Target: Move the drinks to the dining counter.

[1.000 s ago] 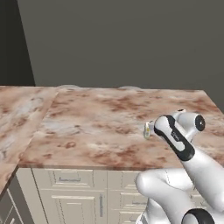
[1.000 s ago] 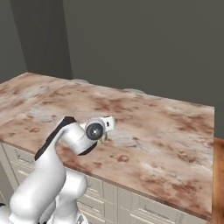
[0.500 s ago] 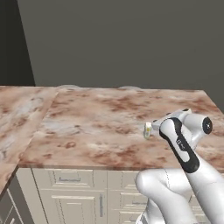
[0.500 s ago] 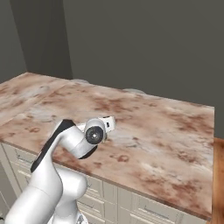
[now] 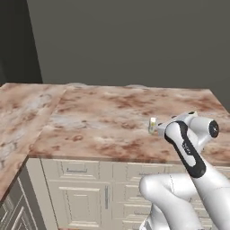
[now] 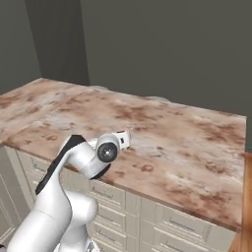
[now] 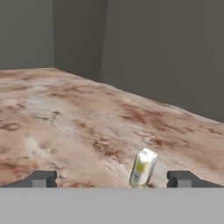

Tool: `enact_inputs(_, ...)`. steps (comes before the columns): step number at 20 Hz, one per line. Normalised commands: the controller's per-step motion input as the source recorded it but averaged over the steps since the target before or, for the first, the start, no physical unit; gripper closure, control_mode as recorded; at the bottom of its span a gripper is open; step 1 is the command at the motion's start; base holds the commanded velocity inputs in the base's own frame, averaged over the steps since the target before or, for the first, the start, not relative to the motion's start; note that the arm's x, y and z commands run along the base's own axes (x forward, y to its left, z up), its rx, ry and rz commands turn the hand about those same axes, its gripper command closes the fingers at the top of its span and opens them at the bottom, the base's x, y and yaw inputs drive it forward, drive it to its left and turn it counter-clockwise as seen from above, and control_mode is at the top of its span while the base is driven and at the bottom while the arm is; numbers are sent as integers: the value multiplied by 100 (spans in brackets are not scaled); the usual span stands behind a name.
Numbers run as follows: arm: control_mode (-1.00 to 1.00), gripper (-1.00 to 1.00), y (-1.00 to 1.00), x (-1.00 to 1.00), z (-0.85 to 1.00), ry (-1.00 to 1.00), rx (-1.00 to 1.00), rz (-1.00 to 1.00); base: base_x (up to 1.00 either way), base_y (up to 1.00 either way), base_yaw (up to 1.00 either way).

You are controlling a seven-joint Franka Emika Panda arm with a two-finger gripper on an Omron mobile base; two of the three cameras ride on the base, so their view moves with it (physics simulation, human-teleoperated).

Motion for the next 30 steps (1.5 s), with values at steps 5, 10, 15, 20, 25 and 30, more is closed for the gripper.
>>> enact_inputs(5, 100, -100, 0, 0, 0, 0, 0, 0, -88, 16, 25)
enact_inputs(10, 100, -100, 0, 0, 0, 0, 0, 0, -75, 30, 37)
enact_inputs(15, 100, -100, 0, 0, 0, 0, 0, 0, -34, 48, 63)
enact_inputs(20, 100, -100, 0, 0, 0, 0, 0, 0, -14, 55, 76)
enact_inputs(25, 100, -100, 0, 0, 0, 0, 0, 0, 0, 62, 78)
enact_inputs(30, 100, -100, 0, 0, 0, 0, 0, 0, 0, 59, 71)
